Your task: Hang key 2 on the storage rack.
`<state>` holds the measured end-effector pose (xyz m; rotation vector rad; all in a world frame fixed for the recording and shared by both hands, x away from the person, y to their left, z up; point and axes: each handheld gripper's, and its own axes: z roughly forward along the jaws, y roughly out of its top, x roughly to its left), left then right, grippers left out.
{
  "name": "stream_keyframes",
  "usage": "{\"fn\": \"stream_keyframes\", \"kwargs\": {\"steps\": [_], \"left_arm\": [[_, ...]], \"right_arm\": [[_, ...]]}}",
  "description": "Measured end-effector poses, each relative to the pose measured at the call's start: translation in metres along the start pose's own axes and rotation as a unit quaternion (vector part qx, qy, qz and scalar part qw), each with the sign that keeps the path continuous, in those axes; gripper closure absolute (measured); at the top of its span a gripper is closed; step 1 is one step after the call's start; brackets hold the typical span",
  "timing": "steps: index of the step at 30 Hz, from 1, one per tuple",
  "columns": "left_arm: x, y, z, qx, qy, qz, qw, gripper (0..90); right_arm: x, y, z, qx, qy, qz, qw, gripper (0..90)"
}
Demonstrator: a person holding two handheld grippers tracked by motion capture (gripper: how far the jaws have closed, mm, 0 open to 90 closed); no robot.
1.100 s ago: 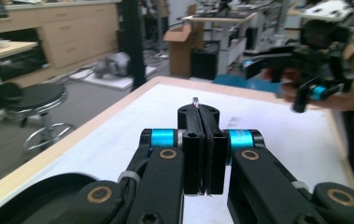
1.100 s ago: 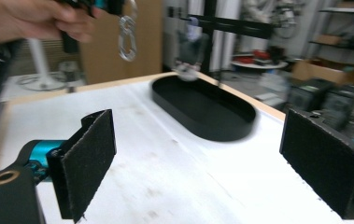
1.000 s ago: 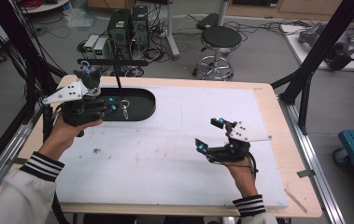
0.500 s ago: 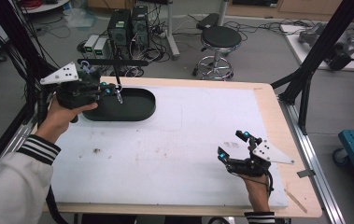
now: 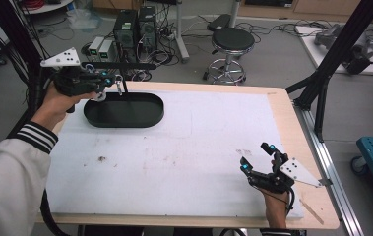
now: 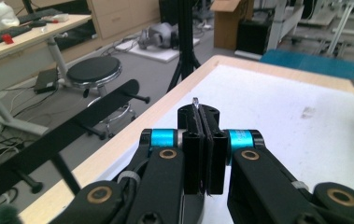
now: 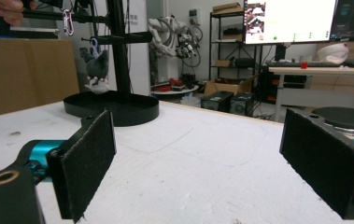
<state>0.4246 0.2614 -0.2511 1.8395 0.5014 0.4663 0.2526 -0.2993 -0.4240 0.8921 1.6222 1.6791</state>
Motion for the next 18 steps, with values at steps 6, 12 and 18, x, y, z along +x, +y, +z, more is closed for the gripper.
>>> {"fn": "stream_keyframes", "kwargs": {"steps": [6, 12, 18], "left_arm": [[0.012, 0.008, -0.001, 0.025, 0.006, 0.013, 0.9996, 88.1], [0.026, 0.01, -0.004, 0.049, 0.013, 0.016, 0.9986, 88.2], [0.042, 0.006, -0.002, 0.067, 0.017, 0.011, 0.9976, 88.2]], "right_arm": [[0.0, -0.005, -0.002, -0.008, -0.013, 0.001, 0.9999, 10.0], [-0.002, -0.011, 0.002, -0.002, -0.028, -0.008, 0.9996, 10.0], [-0.004, -0.014, 0.004, -0.011, -0.047, 0.004, 0.9988, 0.6]]}}
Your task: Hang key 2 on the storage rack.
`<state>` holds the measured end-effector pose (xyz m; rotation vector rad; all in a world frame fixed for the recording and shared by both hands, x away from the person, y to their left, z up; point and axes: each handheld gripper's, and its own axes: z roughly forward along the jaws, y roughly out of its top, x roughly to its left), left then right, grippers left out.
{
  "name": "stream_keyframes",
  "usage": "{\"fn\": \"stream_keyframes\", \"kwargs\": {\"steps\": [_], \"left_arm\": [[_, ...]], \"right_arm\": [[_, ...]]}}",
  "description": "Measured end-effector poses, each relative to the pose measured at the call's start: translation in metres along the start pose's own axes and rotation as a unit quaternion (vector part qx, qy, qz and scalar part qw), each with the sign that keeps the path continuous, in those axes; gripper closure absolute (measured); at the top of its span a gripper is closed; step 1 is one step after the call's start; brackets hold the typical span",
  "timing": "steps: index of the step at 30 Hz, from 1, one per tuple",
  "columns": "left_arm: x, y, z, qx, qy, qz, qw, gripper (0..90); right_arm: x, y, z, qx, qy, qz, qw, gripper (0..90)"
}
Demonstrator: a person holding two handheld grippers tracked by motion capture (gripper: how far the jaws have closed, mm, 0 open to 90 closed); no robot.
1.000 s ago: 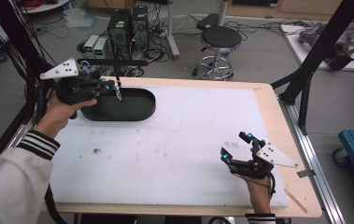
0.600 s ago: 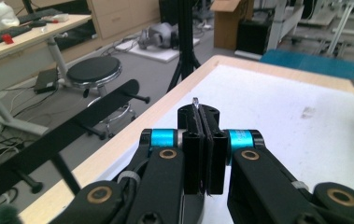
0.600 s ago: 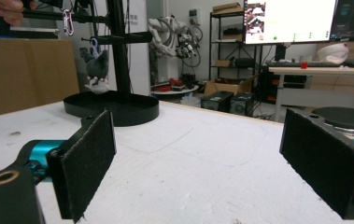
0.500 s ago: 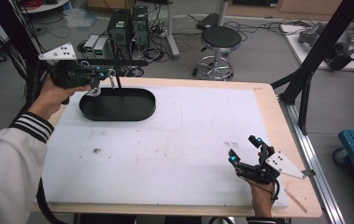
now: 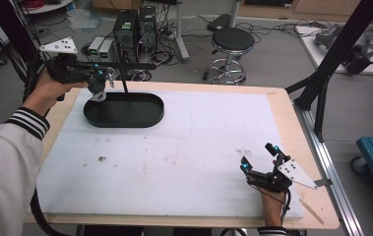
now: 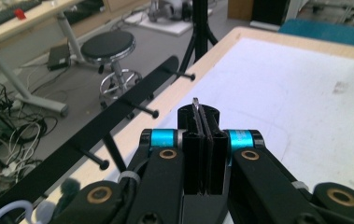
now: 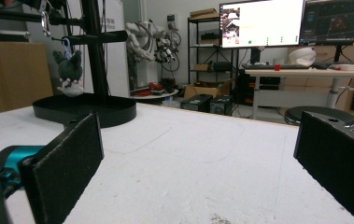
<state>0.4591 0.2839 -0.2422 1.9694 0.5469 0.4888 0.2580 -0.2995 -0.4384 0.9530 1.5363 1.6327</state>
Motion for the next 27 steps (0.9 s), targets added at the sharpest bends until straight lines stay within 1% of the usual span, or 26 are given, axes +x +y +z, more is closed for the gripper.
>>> {"fn": "stream_keyframes", "kwargs": {"steps": [2, 4, 6, 9, 13, 15, 17, 18, 19, 20, 21, 26, 27], "left_arm": [[0.004, 0.0, 0.002, 0.009, 0.003, 0.004, 0.9999, 88.1], [0.008, -0.001, 0.003, 0.01, 0.004, 0.0, 0.9999, 88.2], [0.01, -0.001, 0.005, 0.024, 0.008, 0.004, 0.9997, 88.2], [0.014, -0.001, 0.006, 0.028, 0.009, 0.005, 0.9996, 88.2], [0.019, -0.002, 0.009, 0.042, 0.007, 0.008, 0.9991, 88.1], [0.021, -0.003, 0.01, 0.041, 0.009, 0.001, 0.9991, 88.2], [0.024, -0.004, 0.01, 0.049, 0.012, 0.002, 0.9987, 88.1], [0.026, -0.005, 0.011, 0.053, 0.009, 0.003, 0.9985, 88.2], [0.027, -0.005, 0.012, 0.059, 0.01, 0.007, 0.9982, 88.2], [0.027, -0.006, 0.013, 0.061, 0.012, 0.003, 0.9981, 88.2], [0.029, -0.006, 0.013, 0.067, 0.011, 0.007, 0.9976, 88.2], [0.035, -0.01, 0.018, 0.079, 0.019, 0.003, 0.9967, 88.2], [0.035, -0.011, 0.02, 0.08, 0.019, 0.0, 0.9966, 88.1]], "right_arm": [[-0.001, -0.001, 0.001, -0.001, -0.005, -0.005, 1.0, 0.6], [-0.001, -0.003, 0.001, 0.0, -0.007, -0.008, 0.9999, 0.6], [0.001, -0.005, 0.001, 0.001, -0.002, -0.003, 1.0, 0.6], [0.003, -0.007, 0.003, 0.003, 0.009, -0.014, 0.9999, 0.6], [0.004, -0.011, 0.005, 0.008, 0.006, -0.016, 0.9998, 0.6], [0.005, -0.012, 0.005, 0.013, 0.005, -0.019, 0.9997, 0.6], [0.004, -0.013, 0.006, 0.013, 0.005, -0.022, 0.9997, 0.6], [0.005, -0.013, 0.006, 0.015, 0.003, -0.021, 0.9997, 0.6], [0.005, -0.014, 0.006, 0.015, 0.004, -0.021, 0.9997, 0.6], [0.004, -0.014, 0.006, 0.015, 0.003, -0.024, 0.9996, 0.6], [0.005, -0.015, 0.006, 0.016, 0.003, -0.022, 0.9996, 0.6], [0.005, -0.015, 0.006, 0.015, 0.003, -0.023, 0.9996, 0.6], [0.005, -0.015, 0.006, 0.016, 0.003, -0.024, 0.9996, 0.6]]}}
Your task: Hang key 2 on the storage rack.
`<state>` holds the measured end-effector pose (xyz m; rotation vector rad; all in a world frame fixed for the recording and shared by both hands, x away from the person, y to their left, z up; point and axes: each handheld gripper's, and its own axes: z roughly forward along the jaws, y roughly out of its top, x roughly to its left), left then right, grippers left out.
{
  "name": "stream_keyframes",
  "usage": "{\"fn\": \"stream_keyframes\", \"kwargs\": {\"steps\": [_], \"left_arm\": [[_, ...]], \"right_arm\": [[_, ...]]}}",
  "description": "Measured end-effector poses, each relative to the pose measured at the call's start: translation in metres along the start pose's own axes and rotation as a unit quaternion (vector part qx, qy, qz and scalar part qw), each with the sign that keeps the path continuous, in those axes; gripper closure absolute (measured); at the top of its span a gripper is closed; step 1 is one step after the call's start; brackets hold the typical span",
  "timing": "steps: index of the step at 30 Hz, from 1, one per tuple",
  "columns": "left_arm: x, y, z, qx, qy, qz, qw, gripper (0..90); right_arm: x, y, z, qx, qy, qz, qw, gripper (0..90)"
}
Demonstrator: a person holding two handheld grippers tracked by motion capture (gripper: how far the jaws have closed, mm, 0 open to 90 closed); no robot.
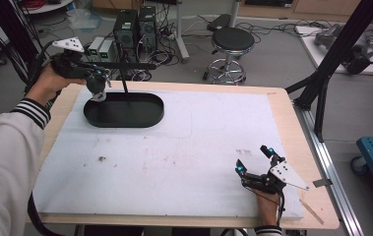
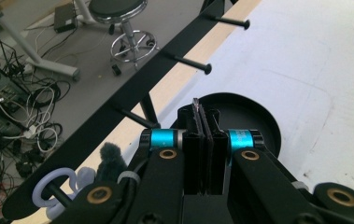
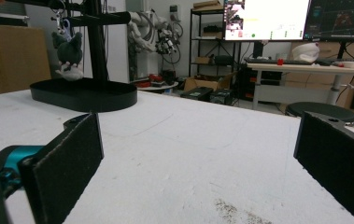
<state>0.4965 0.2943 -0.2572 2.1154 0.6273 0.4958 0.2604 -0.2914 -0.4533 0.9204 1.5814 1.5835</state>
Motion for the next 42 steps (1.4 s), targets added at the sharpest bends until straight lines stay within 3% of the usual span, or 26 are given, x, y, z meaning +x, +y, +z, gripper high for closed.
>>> {"fn": "stream_keyframes", "kwargs": {"steps": [21, 42], "left_arm": [[0.014, -0.006, 0.011, 0.006, 0.018, -0.014, 0.9997, 88.1], [0.022, -0.008, 0.017, -0.007, 0.045, -0.027, 0.9986, 88.1]], "right_arm": [[0.0, 0.0, 0.0, 0.0, -0.001, -0.002, 1.0, 0.6], [0.0, 0.0, 0.0, 0.001, -0.001, 0.002, 1.0, 0.6]]}}
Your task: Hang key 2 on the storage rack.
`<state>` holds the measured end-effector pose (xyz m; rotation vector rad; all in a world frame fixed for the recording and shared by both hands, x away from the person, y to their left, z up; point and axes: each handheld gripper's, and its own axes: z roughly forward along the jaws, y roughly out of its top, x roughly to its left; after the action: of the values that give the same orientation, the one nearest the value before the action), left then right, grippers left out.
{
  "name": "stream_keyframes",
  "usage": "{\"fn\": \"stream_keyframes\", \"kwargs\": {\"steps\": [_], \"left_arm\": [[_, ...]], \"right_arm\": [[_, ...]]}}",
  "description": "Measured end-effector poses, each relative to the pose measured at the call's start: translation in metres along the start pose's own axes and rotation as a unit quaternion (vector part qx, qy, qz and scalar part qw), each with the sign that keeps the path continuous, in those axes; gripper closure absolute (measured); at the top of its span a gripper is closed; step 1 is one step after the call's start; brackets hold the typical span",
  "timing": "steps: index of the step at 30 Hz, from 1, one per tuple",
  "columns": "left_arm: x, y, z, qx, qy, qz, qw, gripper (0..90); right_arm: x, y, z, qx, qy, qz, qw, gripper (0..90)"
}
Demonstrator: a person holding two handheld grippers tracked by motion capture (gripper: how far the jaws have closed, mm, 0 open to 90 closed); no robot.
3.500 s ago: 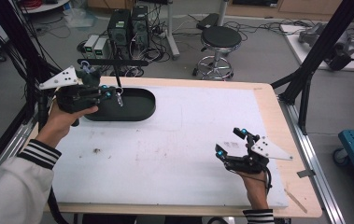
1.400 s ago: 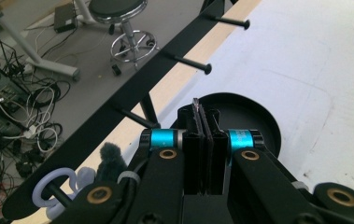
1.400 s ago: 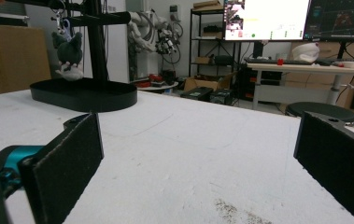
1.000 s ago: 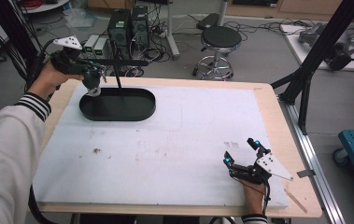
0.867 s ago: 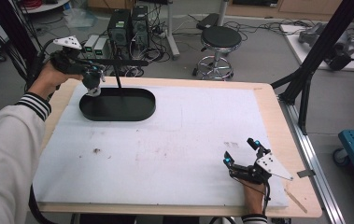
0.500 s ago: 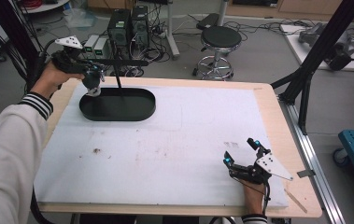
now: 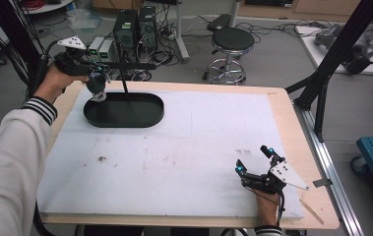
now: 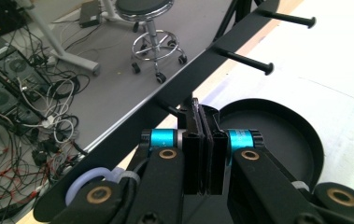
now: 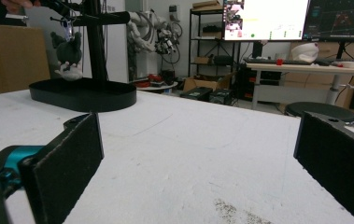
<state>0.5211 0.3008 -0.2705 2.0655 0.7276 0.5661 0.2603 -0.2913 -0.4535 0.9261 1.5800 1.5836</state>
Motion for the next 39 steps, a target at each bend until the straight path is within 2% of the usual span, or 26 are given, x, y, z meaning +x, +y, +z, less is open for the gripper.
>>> {"fn": "stream_keyframes", "kwargs": {"steps": [12, 15, 18, 21, 22, 24, 26, 28, 31, 32, 39], "left_arm": [[-0.002, 0.001, 0.008, 0.01, 0.033, -0.003, 0.9994, 87.7], [-0.001, 0.002, 0.008, 0.004, 0.041, -0.011, 0.9991, 87.0], [0.0, 0.002, 0.005, -0.001, 0.056, -0.02, 0.9982, 69.9], [0.0, 0.002, 0.002, -0.01, 0.057, -0.03, 0.9979, 54.4], [-0.001, 0.003, 0.001, -0.014, 0.058, -0.034, 0.9976, 46.0], [-0.003, 0.005, -0.001, -0.028, 0.057, -0.039, 0.9972, 30.6], [-0.006, 0.007, -0.005, -0.046, 0.05, -0.041, 0.9969, 21.8], [-0.013, 0.01, -0.008, -0.049, 0.073, -0.042, 0.9952, 8.1], [-0.024, 0.007, -0.018, -0.08, 0.076, -0.049, 0.9926, 1.7], [-0.027, 0.005, -0.021, -0.085, 0.073, -0.05, 0.9924, 1.7], [-0.064, -0.01, -0.054, -0.14, 0.05, -0.014, 0.9887, 1.7]], "right_arm": [[0.0, 0.0, 0.0, 0.001, 0.002, -0.001, 1.0, 0.6], [-0.001, 0.0, 0.0, -0.002, 0.002, -0.004, 1.0, 0.6], [0.0, 0.0, 0.0, -0.001, 0.002, -0.004, 1.0, 0.6], [0.0, 0.0, 0.0, -0.001, 0.002, -0.003, 1.0, 0.6], [0.0, 0.0, 0.0, -0.001, 0.001, -0.003, 1.0, 0.6], [0.0, 0.0, 0.0, -0.001, 0.002, -0.003, 1.0, 0.6], [0.0, 0.0, 0.0, -0.001, 0.002, -0.003, 1.0, 0.6], [0.0, 0.0, 0.0, 0.0, 0.001, -0.004, 1.0, 0.6], [0.001, 0.0, 0.0, 0.001, 0.003, -0.004, 1.0, 0.6], [0.001, 0.0, 0.0, 0.001, 0.002, -0.006, 1.0, 0.6], [0.0, 0.0, 0.0, -0.001, 0.001, -0.004, 1.0, 0.6]]}}
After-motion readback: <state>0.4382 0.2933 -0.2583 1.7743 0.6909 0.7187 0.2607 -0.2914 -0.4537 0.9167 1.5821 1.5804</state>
